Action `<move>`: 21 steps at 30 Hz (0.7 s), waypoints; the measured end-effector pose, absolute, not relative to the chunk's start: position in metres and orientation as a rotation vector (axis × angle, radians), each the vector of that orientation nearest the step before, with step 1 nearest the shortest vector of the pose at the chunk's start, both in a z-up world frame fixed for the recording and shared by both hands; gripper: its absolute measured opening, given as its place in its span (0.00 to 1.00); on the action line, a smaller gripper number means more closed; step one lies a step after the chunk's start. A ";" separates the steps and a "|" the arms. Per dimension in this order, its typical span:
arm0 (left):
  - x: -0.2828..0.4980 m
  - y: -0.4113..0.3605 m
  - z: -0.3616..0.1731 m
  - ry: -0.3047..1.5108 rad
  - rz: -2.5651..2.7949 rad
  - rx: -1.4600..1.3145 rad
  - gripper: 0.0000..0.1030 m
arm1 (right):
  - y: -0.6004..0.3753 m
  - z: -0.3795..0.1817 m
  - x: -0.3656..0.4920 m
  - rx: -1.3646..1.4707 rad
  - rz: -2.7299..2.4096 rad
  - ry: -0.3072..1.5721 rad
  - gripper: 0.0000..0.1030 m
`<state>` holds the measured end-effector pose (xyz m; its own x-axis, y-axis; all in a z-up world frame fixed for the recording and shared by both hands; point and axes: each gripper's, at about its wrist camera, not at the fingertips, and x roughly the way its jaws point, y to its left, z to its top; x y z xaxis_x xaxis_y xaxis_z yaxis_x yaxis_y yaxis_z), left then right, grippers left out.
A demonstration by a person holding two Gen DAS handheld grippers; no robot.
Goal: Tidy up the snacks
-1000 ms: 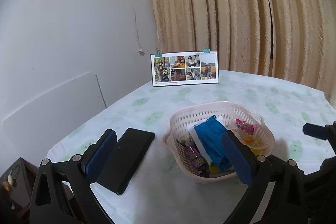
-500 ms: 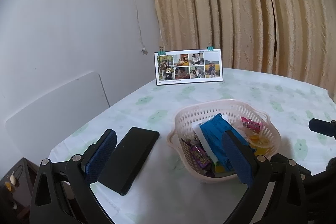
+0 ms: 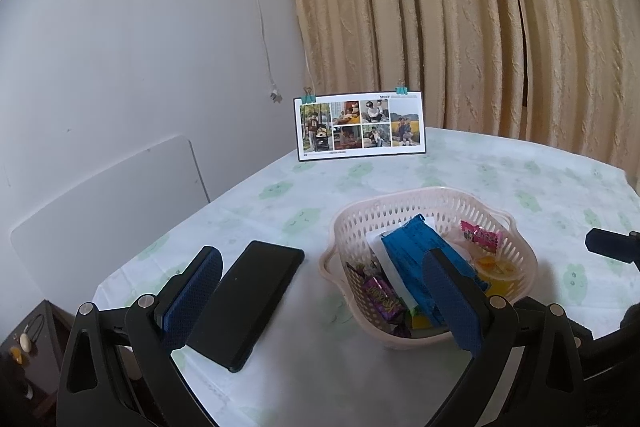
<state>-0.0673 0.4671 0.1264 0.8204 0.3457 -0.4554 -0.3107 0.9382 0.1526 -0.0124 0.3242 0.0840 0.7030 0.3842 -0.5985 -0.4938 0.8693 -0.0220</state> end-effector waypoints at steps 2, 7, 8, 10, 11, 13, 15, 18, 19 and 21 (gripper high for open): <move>-0.068 0.469 0.125 0.499 0.349 0.073 0.97 | 0.324 0.084 -0.012 -0.185 0.494 0.624 1.00; -0.068 0.468 0.125 0.499 0.350 0.073 0.97 | 0.325 0.082 -0.013 -0.186 0.499 0.627 1.00; -0.068 0.468 0.125 0.499 0.350 0.073 0.97 | 0.325 0.082 -0.013 -0.186 0.501 0.628 1.00; -0.068 0.468 0.125 0.499 0.351 0.073 0.97 | 0.326 0.081 -0.013 -0.185 0.504 0.628 1.00; -0.067 0.468 0.124 0.500 0.351 0.073 0.97 | 0.326 0.081 -0.014 -0.185 0.506 0.629 1.00; -0.067 0.468 0.124 0.499 0.351 0.073 0.97 | 0.326 0.081 -0.014 -0.184 0.508 0.631 1.00; -0.067 0.468 0.124 0.499 0.351 0.073 0.97 | 0.327 0.080 -0.014 -0.182 0.512 0.633 1.00; -0.068 0.469 0.124 0.500 0.351 0.074 0.97 | 0.327 0.079 -0.013 -0.178 0.518 0.639 1.00; -0.068 0.469 0.124 0.500 0.351 0.074 0.97 | 0.327 0.079 -0.013 -0.178 0.518 0.639 1.00; -0.068 0.469 0.124 0.501 0.350 0.074 0.97 | 0.327 0.079 -0.013 -0.179 0.519 0.638 1.00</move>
